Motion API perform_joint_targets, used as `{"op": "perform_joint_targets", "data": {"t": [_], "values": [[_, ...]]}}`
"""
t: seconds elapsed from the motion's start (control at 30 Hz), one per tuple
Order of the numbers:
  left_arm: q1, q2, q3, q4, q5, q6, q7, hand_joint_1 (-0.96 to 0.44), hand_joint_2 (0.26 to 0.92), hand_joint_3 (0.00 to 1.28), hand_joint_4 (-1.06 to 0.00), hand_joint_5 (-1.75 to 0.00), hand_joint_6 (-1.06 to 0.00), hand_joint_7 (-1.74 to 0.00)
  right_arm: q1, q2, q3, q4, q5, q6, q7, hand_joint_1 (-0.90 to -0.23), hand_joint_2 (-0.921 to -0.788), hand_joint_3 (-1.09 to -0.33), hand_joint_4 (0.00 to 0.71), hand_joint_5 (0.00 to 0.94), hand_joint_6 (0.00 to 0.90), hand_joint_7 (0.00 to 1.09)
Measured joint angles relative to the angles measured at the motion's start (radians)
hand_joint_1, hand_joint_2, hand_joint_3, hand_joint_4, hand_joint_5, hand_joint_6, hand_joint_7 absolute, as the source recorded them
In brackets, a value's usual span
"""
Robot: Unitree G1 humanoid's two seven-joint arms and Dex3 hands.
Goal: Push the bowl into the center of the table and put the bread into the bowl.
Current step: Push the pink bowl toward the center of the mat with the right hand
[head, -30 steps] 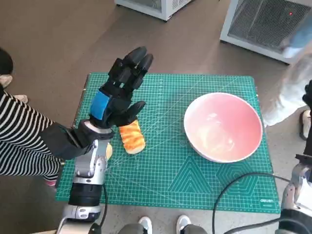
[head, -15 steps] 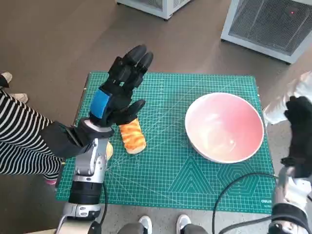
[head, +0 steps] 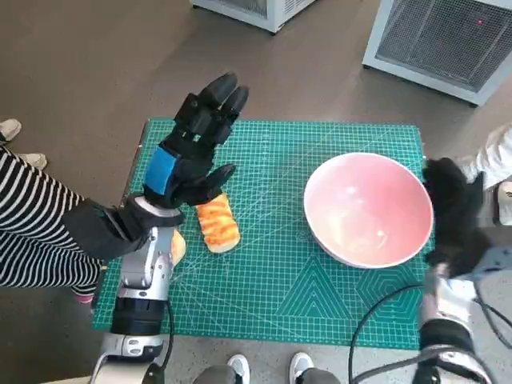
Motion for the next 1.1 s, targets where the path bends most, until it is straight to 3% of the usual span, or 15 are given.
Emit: {"op": "perform_joint_targets", "data": {"t": [0.23,0.3,0.83,1.1], "values": [[0.01,0.009,0.007,-0.023,0.0,0.001,-0.002,-0.68,0.921,0.35,-0.07,-0.1,0.0,-0.47,-0.041,0.048,-0.032,0.01,0.072,0.041,0.065,-0.619,-0.921,-0.771,0.05,0.0,0.017,0.38],[0.012,0.011,0.01,-0.024,0.0,0.002,-0.002,-0.68,0.921,0.35,-0.07,-0.1,0.0,-0.47,-0.052,0.06,-0.036,0.012,0.079,0.049,0.074,-0.614,-0.921,-0.774,0.048,0.0,0.012,0.38],[0.031,0.02,0.017,-0.04,0.001,0.007,0.007,-0.67,0.921,0.33,-0.1,-0.09,0.0,-0.48,-0.116,0.129,-0.037,0.014,0.083,0.075,0.094,-0.584,-0.921,-0.806,0.036,0.0,-0.001,0.34],[0.05,0.029,0.02,-0.043,0.002,0.008,0.017,-0.68,0.921,0.33,-0.11,-0.08,0.0,-0.47,-0.153,0.139,-0.036,0.027,0.083,0.098,0.098,-0.594,-0.921,-0.815,0.027,0.0,-0.001,0.33]]}}
